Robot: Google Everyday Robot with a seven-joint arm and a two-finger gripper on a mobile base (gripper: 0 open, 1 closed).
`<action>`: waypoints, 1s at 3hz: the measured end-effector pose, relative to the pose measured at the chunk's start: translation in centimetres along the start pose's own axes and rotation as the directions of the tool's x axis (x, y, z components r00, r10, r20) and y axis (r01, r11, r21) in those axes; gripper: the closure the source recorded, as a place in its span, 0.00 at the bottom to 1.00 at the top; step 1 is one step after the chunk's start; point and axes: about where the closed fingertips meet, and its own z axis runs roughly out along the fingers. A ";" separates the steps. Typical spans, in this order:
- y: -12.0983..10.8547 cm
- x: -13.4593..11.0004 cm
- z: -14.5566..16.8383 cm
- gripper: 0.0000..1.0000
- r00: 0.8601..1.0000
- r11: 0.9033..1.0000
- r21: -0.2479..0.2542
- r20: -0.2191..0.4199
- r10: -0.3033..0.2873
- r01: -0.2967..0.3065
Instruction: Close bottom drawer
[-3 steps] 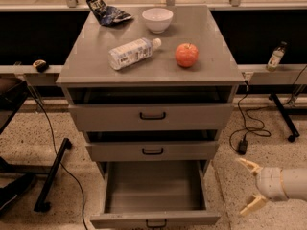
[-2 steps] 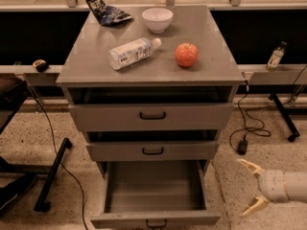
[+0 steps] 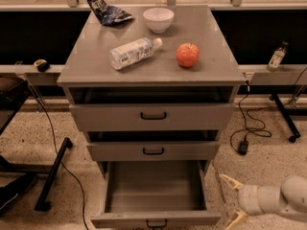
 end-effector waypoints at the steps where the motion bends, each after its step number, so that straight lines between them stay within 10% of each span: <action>1: 0.7 3.4 3.1 0.00 0.998 0.998 0.037 -0.014 -0.057 0.057; 2: 1.1 3.7 3.7 0.00 0.998 0.998 0.035 -0.011 -0.061 0.061; 3: 3.4 5.1 9.2 0.00 1.000 0.996 -0.090 -0.008 -0.018 0.017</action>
Offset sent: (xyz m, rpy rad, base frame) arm 0.0023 -0.0026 -0.0413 -0.0224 -0.0568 0.0094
